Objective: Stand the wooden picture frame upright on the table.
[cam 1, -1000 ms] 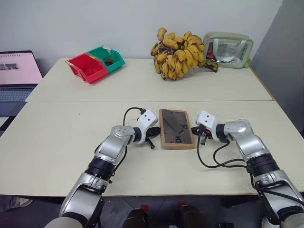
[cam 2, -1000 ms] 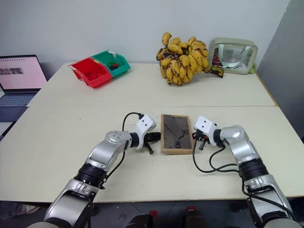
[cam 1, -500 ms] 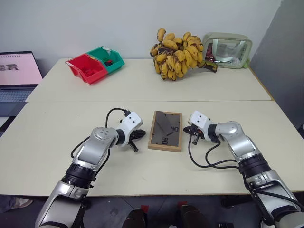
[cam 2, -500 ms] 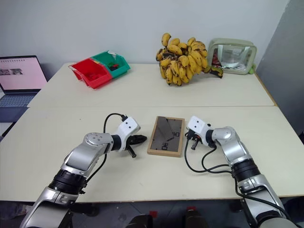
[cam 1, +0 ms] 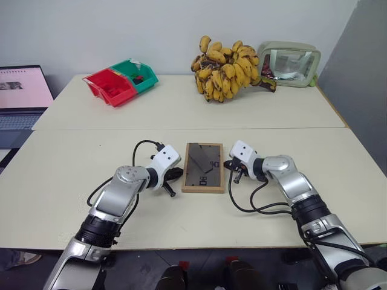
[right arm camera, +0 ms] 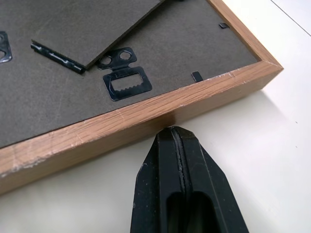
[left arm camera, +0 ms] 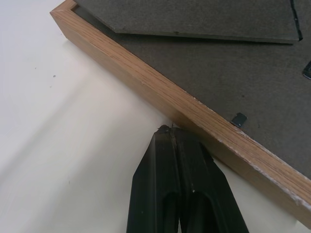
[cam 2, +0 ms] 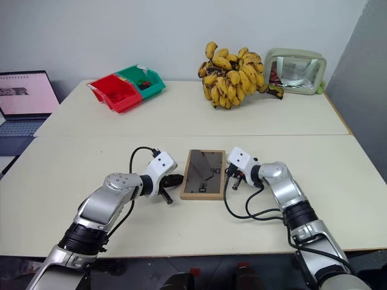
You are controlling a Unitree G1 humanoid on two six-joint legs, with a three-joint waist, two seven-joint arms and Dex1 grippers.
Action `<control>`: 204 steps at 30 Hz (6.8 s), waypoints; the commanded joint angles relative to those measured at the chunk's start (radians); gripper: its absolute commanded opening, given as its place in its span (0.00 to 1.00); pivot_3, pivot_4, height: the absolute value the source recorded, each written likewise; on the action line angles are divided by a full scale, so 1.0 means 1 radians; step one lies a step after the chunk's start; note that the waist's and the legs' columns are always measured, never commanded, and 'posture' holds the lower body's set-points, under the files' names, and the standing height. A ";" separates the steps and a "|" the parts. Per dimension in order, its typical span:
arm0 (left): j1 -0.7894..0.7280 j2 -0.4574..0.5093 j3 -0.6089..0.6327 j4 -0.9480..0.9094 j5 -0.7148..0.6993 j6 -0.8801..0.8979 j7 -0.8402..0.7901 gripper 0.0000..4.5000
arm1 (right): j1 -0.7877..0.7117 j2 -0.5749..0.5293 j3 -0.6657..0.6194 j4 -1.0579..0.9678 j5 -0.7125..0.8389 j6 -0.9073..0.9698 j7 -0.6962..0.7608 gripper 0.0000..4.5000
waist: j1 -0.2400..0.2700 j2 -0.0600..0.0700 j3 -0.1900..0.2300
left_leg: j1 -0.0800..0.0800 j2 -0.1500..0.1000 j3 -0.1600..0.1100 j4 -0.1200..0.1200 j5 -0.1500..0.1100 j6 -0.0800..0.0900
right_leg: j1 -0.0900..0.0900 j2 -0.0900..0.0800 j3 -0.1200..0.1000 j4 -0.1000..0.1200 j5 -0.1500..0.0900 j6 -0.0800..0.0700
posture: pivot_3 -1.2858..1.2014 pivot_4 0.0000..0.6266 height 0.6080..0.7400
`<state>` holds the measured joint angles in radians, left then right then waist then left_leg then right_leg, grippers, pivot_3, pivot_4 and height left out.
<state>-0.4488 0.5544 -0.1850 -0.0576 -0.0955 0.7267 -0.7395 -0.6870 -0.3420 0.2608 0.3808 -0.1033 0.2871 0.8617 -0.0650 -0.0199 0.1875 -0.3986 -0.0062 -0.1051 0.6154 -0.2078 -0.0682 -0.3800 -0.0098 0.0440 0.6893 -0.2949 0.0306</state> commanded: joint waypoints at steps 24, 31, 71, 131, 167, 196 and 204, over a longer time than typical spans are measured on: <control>-0.094 0.043 0.471 0.147 -0.664 0.869 -0.100 0.81 | 0.066 -0.046 -0.031 -0.089 0.016 -0.042 -0.081 0.00 | 0.006 -0.001 0.000 | -0.002 0.000 -0.001 0.000 0.001 -0.001 | -0.002 -0.001 -0.001 0.000 0.000 0.000 | 0.52 0.24 1.00; -0.073 0.028 0.359 0.256 -0.629 0.745 -0.120 1.00 | 0.092 -0.007 -0.012 -0.120 0.006 -0.008 -0.120 0.00 | 0.006 -0.001 0.000 | -0.001 0.000 -0.001 0.000 0.001 -0.002 | -0.001 -0.003 -0.001 0.001 0.000 0.000 | 0.52 0.24 1.00; -0.081 -0.188 0.288 0.289 -0.618 0.610 -0.027 0.79 | 0.111 0.109 -0.006 -0.163 0.015 0.099 -0.248 0.00 | 0.017 0.002 -0.005 | 0.005 -0.002 -0.002 -0.001 0.001 -0.002 | 0.007 -0.004 -0.002 -0.002 0.000 0.000 | 0.52 0.24 1.00; -0.222 0.119 0.185 0.148 -0.569 0.382 -0.275 0.29 | -0.193 0.119 -0.054 -0.433 0.556 0.461 0.087 0.99 | 0.009 0.001 -0.002 | -0.011 -0.001 -0.002 -0.005 0.001 -0.002 | -0.009 -0.006 -0.003 -0.007 0.000 0.000 | 0.52 0.24 1.00; -0.267 -0.010 0.437 0.162 -0.970 0.888 -0.039 0.29 | -0.312 -0.320 0.128 0.350 -0.818 -1.398 -1.035 0.99 | -0.009 0.000 -0.001 | -0.010 -0.001 -0.002 -0.002 0.005 -0.009 | -0.009 -0.001 -0.001 -0.004 0.000 0.001 | 0.52 0.24 1.00; -0.225 0.031 0.394 0.190 -1.372 0.885 0.262 0.29 | -0.498 -0.345 0.366 0.406 -1.090 -1.511 -1.562 0.33 | -0.008 0.000 -0.001 | -0.008 -0.002 -0.001 -0.002 0.006 -0.009 | -0.009 -0.003 0.000 0.001 0.000 0.000 | 0.52 0.24 1.00; -0.211 0.035 0.440 0.244 -1.371 0.865 0.268 0.54 | -0.493 -0.373 0.357 0.393 -1.081 -1.526 -1.573 0.29 | -0.008 0.000 -0.001 | -0.008 -0.003 0.000 -0.002 0.006 -0.009 | -0.009 -0.003 0.000 0.001 0.000 0.000 | 0.52 0.24 1.00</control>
<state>-0.6611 0.5767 0.2292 0.1713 -1.4673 1.5976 -0.4862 -1.1551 -0.7012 0.6520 0.7991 -1.2185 -1.2294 -0.6695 -0.0733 -0.0201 0.1863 -0.4059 -0.0088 -0.1050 0.6138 -0.2020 -0.0773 -0.3893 -0.0127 0.0450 0.6905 -0.2949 0.0308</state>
